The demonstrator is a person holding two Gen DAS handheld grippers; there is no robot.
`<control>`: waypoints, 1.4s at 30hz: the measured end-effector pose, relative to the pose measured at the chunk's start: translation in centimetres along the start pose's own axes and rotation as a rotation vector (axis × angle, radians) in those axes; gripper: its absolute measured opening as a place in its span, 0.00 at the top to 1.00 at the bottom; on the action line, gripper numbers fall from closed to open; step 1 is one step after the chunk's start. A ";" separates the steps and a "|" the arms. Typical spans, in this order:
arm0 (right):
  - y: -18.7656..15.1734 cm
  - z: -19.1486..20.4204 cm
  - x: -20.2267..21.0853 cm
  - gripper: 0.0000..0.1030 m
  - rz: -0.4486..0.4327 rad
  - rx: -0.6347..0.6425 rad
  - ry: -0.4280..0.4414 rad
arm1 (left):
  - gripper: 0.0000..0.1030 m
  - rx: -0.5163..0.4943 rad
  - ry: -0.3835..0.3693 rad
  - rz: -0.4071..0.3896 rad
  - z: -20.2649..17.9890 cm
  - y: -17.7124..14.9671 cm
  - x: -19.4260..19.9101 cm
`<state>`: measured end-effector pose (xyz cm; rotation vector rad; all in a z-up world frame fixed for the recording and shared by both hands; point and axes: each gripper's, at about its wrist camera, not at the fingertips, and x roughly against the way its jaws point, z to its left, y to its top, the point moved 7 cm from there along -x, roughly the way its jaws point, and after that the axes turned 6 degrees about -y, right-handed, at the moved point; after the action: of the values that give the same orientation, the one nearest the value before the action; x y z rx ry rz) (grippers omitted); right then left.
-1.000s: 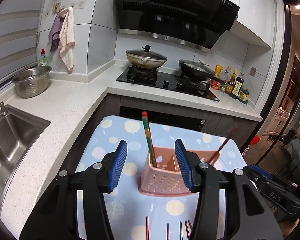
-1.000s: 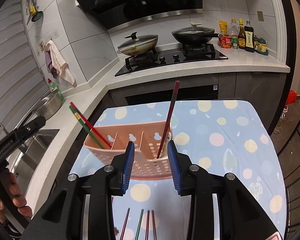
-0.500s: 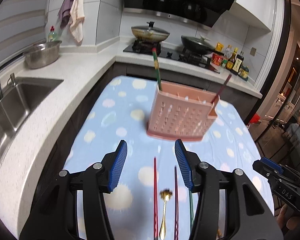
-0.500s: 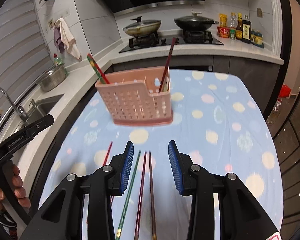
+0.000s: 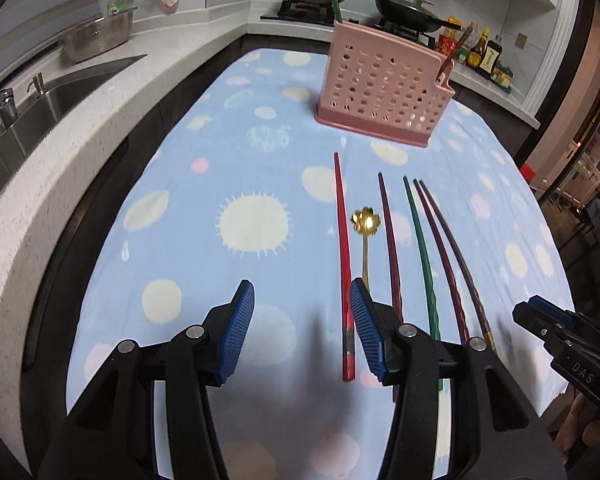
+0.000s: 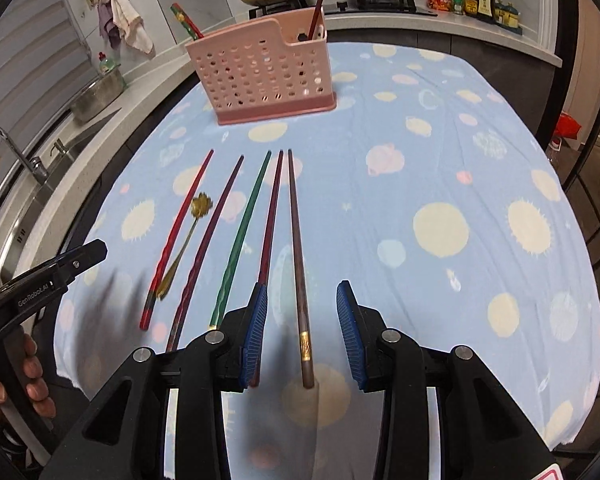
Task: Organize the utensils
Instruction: 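Withdraw both open tools from the holder toward the remaining utensils, then move the right tool onto a brown gold-banded chopstick while the left tool approaches a red chopstick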
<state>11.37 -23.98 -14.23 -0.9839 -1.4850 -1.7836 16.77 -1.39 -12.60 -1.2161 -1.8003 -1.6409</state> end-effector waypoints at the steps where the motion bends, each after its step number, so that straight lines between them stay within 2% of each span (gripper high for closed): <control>1: -0.5 0.0 -0.2 0.65 0.007 0.005 -0.004 | 0.54 0.000 -0.001 0.009 -0.1 -0.6 -0.1; 11: -2.4 0.1 -1.6 0.67 0.050 0.010 -0.012 | 0.54 -0.001 -0.008 0.052 -0.7 -3.4 -1.0; 18: -2.7 0.4 -2.2 0.69 0.065 0.018 -0.015 | 0.54 -0.022 -0.003 0.061 -1.1 -3.9 -1.2; 22: -2.9 0.3 -2.5 0.75 0.075 0.018 -0.017 | 0.54 -0.024 -0.002 0.066 -1.0 -4.0 -1.4; 31: -3.0 0.0 -2.9 0.83 0.080 0.018 -0.023 | 0.54 -0.041 -0.007 0.085 -1.4 -4.5 -2.0; 42: -3.1 0.0 -2.9 0.84 0.078 0.019 -0.026 | 0.56 -0.054 0.014 0.091 -1.3 -4.4 -3.4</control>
<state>10.38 -23.45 -18.26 -1.0444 -1.4571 -1.7046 14.68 -3.38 -17.58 -1.2875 -1.6771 -1.6527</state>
